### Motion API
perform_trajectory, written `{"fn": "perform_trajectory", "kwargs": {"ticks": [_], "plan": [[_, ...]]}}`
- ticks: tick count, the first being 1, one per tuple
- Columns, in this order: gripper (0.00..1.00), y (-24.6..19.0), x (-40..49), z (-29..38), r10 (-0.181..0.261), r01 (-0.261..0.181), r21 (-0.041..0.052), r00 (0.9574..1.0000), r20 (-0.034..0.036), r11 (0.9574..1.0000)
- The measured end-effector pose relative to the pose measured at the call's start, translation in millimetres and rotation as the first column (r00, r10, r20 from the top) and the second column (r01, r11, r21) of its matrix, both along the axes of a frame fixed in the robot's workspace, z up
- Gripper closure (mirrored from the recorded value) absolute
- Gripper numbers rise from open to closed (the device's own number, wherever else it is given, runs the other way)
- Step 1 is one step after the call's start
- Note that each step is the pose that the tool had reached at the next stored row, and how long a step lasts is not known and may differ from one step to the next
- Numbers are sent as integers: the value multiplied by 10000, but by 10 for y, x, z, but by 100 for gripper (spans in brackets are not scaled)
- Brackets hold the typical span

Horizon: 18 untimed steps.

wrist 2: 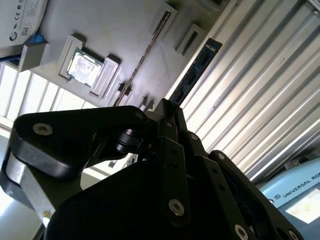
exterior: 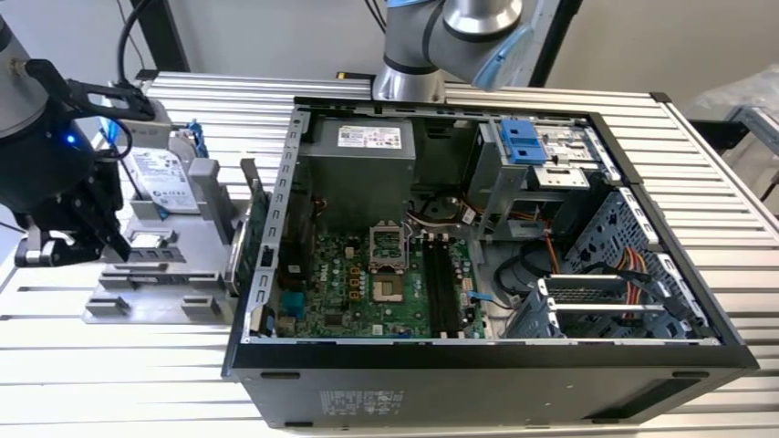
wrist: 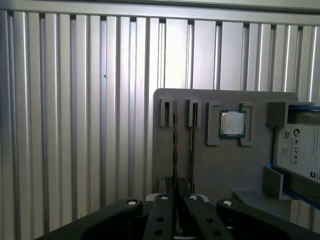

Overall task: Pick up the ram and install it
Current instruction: 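Pick up the ram and move it above insertion slot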

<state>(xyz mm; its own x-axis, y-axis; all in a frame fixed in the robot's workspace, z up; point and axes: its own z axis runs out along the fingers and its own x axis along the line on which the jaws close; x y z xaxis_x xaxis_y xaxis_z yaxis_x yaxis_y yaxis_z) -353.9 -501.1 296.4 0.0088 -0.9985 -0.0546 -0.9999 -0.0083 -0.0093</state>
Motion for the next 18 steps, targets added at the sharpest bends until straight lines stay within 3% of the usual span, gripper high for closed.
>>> {"fn": "perform_trajectory", "kwargs": {"ticks": [10, 18], "plan": [[100, 0, 0, 70, 0, 0, -1, 10000, -1, 10000], [100, -1, 1, 167, 1, -1, 1, 10000, 1, 10000]]}}
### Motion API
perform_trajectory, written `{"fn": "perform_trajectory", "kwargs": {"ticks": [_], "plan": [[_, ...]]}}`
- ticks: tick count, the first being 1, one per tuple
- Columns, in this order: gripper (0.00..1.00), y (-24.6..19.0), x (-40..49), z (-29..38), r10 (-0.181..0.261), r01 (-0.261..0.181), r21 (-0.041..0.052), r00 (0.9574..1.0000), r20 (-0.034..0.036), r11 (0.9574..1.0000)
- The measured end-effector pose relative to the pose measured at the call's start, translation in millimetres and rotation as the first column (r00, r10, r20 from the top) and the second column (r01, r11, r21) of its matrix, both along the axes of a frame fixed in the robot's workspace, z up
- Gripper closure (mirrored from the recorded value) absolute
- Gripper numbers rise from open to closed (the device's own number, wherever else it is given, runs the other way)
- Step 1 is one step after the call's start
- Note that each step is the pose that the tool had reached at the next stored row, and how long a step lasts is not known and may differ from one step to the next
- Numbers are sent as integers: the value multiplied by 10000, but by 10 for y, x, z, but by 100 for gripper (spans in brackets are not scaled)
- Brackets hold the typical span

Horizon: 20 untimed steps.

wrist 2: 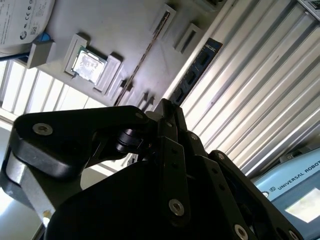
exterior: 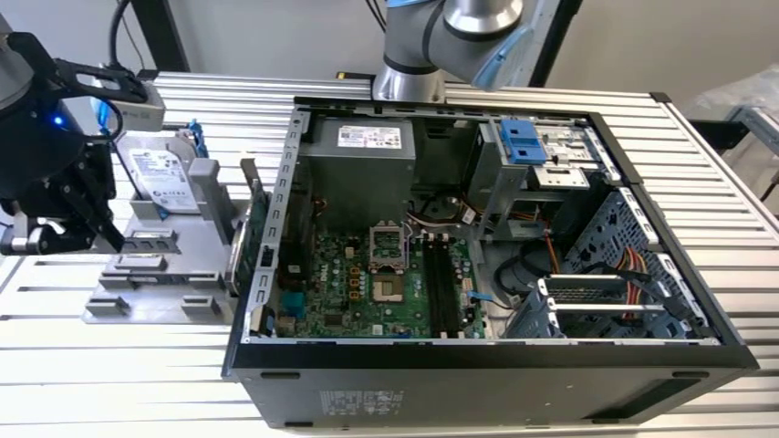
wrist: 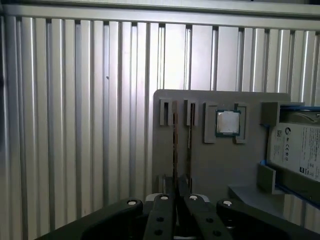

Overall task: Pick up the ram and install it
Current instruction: 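Pick up the ram and move it above insertion slot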

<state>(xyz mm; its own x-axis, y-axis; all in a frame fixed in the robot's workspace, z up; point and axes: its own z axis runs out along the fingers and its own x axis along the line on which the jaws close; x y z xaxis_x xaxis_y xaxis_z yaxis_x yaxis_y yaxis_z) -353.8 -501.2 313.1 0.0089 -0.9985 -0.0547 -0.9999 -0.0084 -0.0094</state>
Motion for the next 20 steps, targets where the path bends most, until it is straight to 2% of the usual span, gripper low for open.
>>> {"fn": "perform_trajectory", "kwargs": {"ticks": [20], "plan": [[100, 0, 0, 291, -1, 1, 0, 10000, 0, 10000]]}}
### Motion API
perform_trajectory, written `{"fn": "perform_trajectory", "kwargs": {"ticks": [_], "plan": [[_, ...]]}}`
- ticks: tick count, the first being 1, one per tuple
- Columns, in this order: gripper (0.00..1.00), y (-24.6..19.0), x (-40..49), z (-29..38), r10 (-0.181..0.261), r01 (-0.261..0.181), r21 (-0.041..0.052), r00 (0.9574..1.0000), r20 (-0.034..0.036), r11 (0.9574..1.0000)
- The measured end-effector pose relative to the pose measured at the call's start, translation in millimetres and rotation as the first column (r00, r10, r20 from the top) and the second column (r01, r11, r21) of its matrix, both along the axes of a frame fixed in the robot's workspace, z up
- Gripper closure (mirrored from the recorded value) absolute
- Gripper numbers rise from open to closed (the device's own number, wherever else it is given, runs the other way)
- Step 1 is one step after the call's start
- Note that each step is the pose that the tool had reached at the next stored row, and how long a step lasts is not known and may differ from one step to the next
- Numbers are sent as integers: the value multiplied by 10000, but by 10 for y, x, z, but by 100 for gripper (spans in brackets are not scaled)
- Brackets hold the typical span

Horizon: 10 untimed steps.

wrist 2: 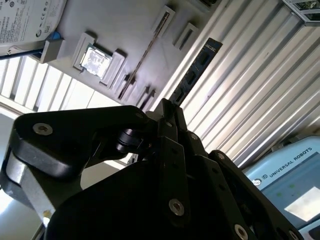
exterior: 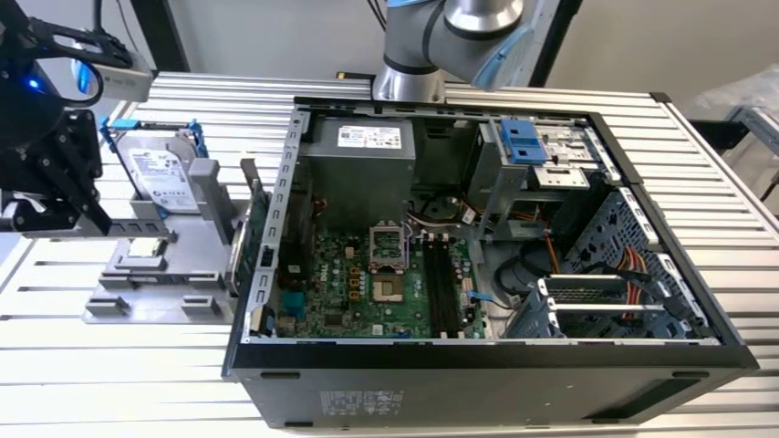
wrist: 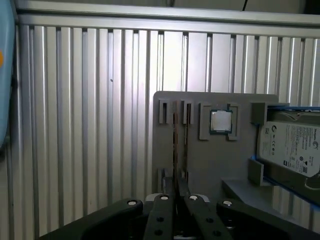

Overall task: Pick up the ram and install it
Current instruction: 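Pick up the ram and move it above insertion slot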

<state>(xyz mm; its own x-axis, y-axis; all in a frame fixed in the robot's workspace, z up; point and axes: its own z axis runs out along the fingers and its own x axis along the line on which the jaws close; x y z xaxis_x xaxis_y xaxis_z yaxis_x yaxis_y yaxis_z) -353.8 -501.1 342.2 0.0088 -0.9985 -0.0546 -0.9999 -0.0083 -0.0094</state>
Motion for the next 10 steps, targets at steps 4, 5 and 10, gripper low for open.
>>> {"fn": "perform_trajectory", "kwargs": {"ticks": [4, 5, 10], "plan": [[100, 0, 0, 56, 0, 0, 0, 10000, 0, 10000], [100, 0, 0, 70, 0, 0, 0, 10000, 0, 10000], [100, 0, 0, 125, 1, -1, 0, 10000, 0, 10000]]}}
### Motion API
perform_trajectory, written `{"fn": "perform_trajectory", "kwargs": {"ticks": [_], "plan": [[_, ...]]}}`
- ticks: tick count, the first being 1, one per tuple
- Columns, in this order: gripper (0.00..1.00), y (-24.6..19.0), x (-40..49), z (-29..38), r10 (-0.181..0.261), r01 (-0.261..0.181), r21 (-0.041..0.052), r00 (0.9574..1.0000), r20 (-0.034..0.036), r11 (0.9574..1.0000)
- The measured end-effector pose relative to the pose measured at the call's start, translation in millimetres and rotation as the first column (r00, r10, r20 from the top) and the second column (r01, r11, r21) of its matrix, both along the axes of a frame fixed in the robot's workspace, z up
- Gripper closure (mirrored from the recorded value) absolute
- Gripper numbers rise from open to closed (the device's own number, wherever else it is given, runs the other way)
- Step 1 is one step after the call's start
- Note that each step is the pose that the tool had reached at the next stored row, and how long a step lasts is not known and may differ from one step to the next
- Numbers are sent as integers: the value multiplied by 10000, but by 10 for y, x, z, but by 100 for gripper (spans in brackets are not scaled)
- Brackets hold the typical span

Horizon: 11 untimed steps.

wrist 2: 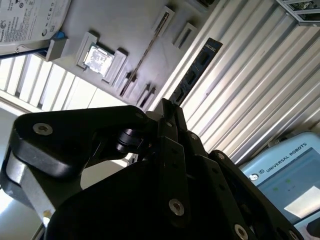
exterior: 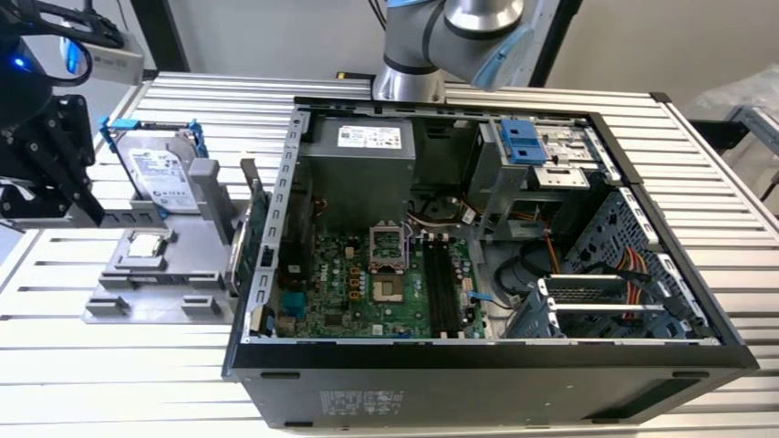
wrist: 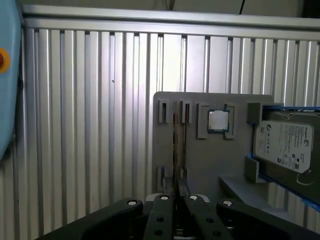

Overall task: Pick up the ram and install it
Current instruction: 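Pick up the ram and move it above insertion slot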

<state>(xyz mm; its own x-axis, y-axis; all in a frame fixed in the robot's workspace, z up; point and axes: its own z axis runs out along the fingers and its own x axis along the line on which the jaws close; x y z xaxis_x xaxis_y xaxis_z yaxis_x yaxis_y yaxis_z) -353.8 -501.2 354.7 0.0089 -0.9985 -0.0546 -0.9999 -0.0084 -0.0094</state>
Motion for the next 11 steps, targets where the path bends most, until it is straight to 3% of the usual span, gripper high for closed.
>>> {"fn": "perform_trajectory", "kwargs": {"ticks": [11], "plan": [[100, 0, 0, 115, -1, 1, 0, 10000, 0, 10000]]}}
